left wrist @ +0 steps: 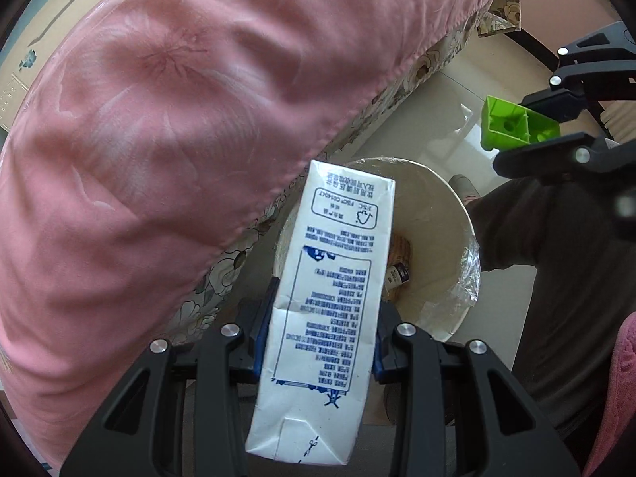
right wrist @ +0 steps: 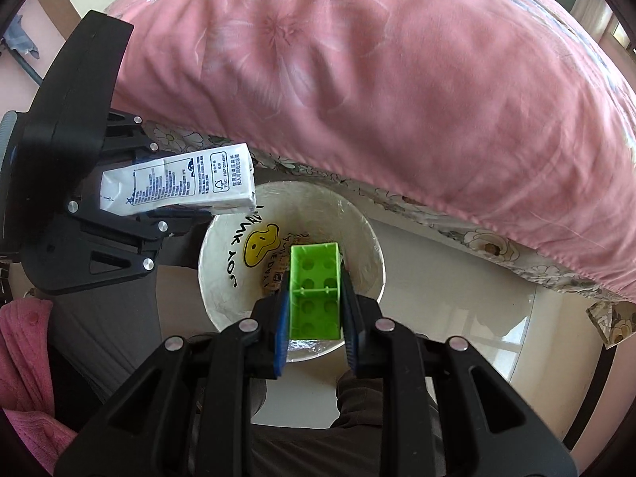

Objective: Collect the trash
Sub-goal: 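Carry milk carton with left tool while right tool carries green block to wastebasket, then open both tools to drop the milk carton and green block into the wastebasket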

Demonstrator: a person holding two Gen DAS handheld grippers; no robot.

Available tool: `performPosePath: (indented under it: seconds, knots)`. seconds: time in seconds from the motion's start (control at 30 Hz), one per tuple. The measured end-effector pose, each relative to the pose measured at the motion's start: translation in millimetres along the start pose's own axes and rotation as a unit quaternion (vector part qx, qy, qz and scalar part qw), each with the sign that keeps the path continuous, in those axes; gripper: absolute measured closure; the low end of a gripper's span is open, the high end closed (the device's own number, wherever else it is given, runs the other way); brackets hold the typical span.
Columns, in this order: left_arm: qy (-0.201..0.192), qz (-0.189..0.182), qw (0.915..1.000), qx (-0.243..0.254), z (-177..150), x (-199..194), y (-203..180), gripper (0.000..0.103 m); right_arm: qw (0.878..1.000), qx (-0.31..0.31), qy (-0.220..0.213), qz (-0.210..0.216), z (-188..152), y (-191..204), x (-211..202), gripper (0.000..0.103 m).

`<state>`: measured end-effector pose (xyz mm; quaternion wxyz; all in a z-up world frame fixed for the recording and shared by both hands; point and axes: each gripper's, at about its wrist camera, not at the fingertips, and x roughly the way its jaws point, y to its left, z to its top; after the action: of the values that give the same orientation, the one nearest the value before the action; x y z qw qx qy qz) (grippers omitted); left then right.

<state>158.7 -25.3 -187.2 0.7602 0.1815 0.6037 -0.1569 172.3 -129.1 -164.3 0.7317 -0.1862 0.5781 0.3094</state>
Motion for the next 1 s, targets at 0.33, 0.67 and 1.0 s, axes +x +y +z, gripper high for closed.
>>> performPosePath:
  seconds: [0.33,0.67,1.0]
  knots:
    - [0.029,-0.027,0.9989,-0.025,-0.5,42.6,4.1,0.064,0.999,0.021,0.033,0.03,0.0,-3.5,49.3,0.079]
    - [0.061,-0.049,0.9963,-0.037,-1.3,79.3,0.4,0.064,0.996,0.046,0.064,0.053,-4.3,-11.2,89.9,0.079]
    - [0.097,-0.075,0.9896,-0.074,1.9,123.6,4.3,0.063,0.991,0.071,0.095,0.064,-11.3,-18.8,129.7,0.079]
